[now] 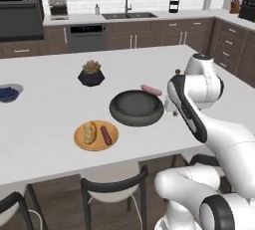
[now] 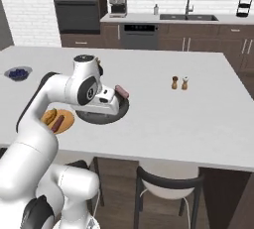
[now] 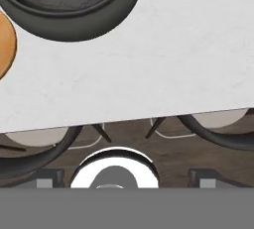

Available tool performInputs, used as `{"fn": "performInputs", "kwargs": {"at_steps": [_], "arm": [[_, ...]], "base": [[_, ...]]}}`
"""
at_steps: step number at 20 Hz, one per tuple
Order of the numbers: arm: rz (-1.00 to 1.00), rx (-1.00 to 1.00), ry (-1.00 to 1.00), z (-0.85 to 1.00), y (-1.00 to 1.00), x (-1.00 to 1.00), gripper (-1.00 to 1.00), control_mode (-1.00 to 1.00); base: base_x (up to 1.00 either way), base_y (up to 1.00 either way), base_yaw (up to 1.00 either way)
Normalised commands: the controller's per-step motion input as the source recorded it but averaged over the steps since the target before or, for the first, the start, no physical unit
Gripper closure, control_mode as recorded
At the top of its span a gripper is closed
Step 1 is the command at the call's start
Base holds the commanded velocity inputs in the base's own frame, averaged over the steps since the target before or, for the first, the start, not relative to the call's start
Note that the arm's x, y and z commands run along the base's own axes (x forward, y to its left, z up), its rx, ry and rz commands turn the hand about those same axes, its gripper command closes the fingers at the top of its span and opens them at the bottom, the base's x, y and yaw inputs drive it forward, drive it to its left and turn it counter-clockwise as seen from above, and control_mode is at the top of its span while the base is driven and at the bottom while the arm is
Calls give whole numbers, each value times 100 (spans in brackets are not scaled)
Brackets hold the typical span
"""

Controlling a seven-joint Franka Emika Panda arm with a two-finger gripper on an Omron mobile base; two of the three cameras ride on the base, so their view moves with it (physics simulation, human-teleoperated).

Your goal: Place one bun and one sausage from the bowl on each plate.

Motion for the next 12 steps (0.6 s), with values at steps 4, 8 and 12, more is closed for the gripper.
{"fn": "performInputs", "kwargs": {"at_steps": [4,8,12], "arm": [[0,0,0,0,0,0,-100,100],[0,0,0,0,0,0,-100,100],[0,0,0,0,0,0,-100,100]], "base": [[25,-10,23],[35,-21,27],[45,-18,19]]}}
